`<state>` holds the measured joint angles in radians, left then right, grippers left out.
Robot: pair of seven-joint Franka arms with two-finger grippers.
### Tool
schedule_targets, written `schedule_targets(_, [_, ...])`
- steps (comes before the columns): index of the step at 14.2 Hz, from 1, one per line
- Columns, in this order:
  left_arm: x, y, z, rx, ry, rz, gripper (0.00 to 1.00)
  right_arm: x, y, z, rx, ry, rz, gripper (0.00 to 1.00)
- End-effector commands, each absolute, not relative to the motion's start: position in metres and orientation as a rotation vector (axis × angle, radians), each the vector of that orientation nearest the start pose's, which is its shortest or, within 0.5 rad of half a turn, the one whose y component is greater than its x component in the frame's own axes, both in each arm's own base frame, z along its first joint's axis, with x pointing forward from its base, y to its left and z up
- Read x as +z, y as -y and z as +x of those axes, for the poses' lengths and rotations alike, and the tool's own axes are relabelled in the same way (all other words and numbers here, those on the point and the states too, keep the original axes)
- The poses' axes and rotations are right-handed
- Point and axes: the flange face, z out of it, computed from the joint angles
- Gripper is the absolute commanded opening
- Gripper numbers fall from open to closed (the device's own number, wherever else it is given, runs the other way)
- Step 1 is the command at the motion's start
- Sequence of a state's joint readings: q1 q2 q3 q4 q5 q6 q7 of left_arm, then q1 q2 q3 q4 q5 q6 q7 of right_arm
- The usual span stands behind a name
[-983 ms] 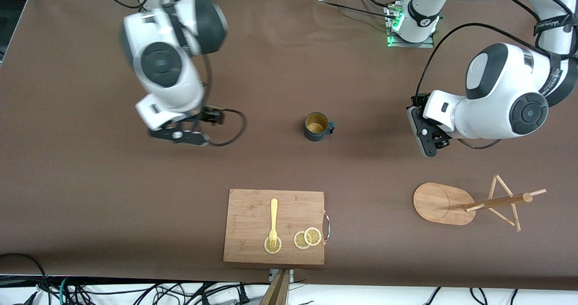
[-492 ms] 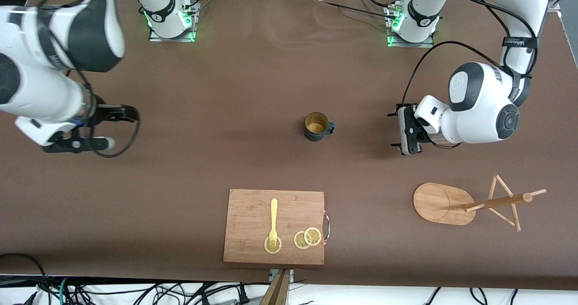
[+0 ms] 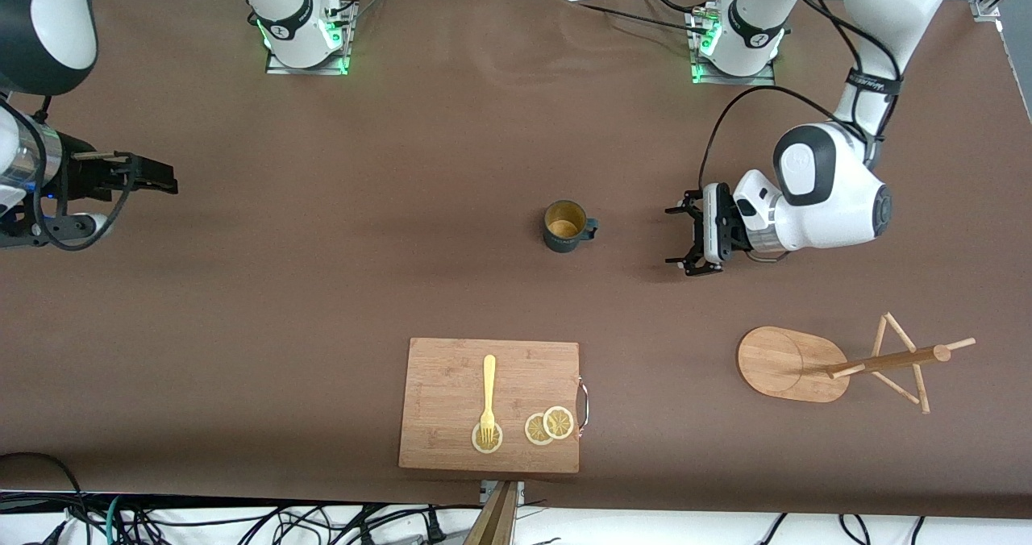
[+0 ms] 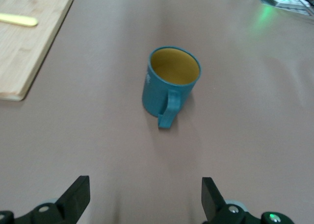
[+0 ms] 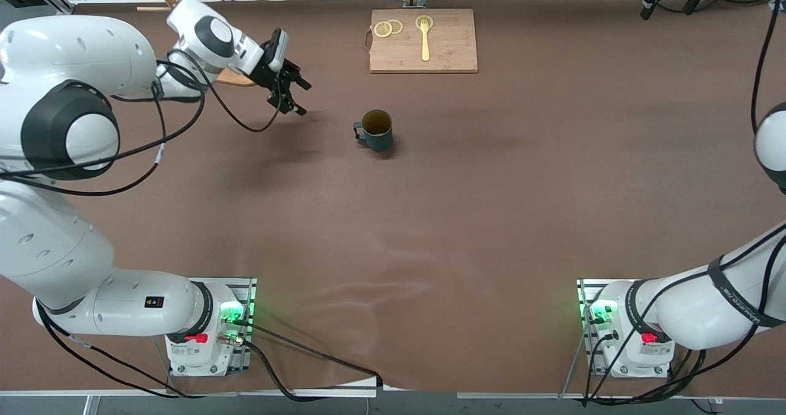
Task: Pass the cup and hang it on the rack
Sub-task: 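Reach the left gripper to the mug handle and grasp it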
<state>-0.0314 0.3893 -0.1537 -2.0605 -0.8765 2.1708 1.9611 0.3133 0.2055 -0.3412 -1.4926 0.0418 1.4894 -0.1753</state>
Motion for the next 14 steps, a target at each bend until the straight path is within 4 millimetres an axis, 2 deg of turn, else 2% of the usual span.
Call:
schedule_targets(1, [0.207,0.136,0.551,0.576,1.708,1.702,1.0,0.541,-0.008,0.575,0.237,0.296,-3.125,0.99])
schedule_targets(3, [0.189,0.141,0.543,0.641,1.69,1.688,1.0,0.542,0.006,0.56,0.181,0.267,-3.121,0.99])
schedule_targets(6, [0.153,0.153,0.531,0.715,1.664,1.623,1.0,0.546,0.01,0.544,0.151,0.243,-3.12,0.99])
schedule_targets(8, [0.147,0.16,0.527,0.706,1.675,1.594,1.0,0.551,0.017,0.537,0.189,0.25,-3.118,0.99])
schedule_targets(9, [0.144,0.172,0.522,0.694,1.68,1.573,1.0,0.55,0.022,0.534,0.221,0.237,-3.109,0.99])
schedule_targets(11, [0.139,0.181,0.52,0.69,1.668,1.569,1.0,0.559,0.027,0.539,0.136,0.175,-3.102,0.99])
schedule_targets(13, [0.136,0.185,0.52,0.688,1.668,1.568,1.0,0.574,0.034,0.535,0.104,0.179,-3.12,1.0])
schedule_targets(14, [0.135,0.187,0.52,0.686,1.665,1.565,1.0,0.582,0.05,0.532,0.065,0.124,-3.121,1.0])
